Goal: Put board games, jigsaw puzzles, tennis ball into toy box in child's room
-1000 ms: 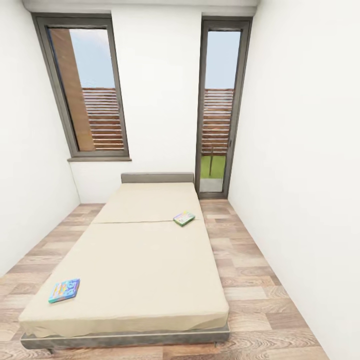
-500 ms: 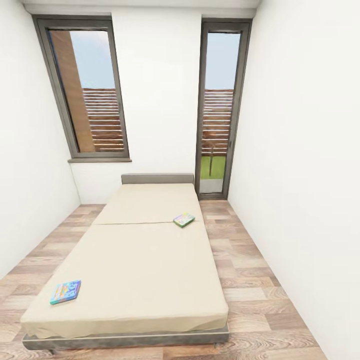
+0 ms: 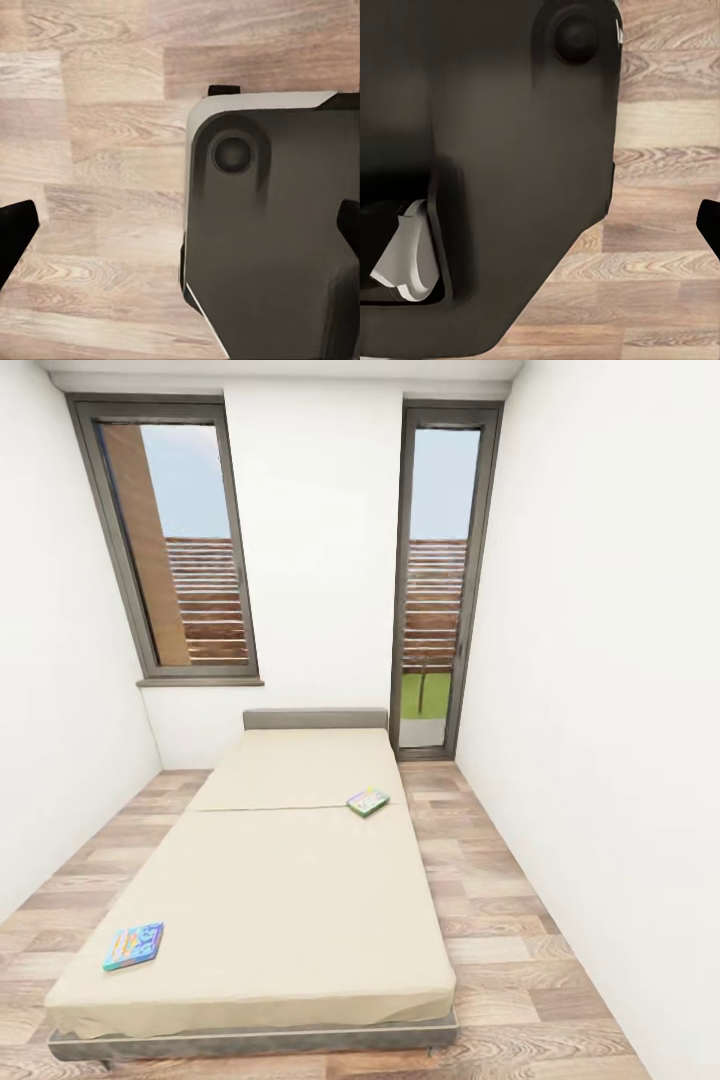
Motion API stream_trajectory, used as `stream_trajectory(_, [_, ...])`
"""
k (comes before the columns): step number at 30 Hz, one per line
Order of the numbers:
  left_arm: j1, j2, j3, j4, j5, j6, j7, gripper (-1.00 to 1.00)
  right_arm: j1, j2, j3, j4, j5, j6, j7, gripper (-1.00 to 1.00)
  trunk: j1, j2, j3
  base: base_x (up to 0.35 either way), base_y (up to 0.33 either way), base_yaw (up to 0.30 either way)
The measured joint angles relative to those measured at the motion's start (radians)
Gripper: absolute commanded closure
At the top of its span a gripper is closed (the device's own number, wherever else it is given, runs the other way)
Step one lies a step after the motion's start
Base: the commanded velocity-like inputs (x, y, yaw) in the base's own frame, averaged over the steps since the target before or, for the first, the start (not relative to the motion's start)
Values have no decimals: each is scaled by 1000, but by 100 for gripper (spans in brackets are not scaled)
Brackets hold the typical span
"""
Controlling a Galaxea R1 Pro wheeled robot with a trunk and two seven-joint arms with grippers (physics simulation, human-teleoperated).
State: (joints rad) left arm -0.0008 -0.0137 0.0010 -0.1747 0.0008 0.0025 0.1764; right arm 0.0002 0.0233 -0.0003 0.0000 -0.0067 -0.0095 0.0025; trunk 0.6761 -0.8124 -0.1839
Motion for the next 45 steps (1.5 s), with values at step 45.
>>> stream_trajectory(45, [-344,80,45,-20,91,-6,46,-100,-287,-97,-73,-120,-199,71,-93,-100,-173,316,142,0,0,0])
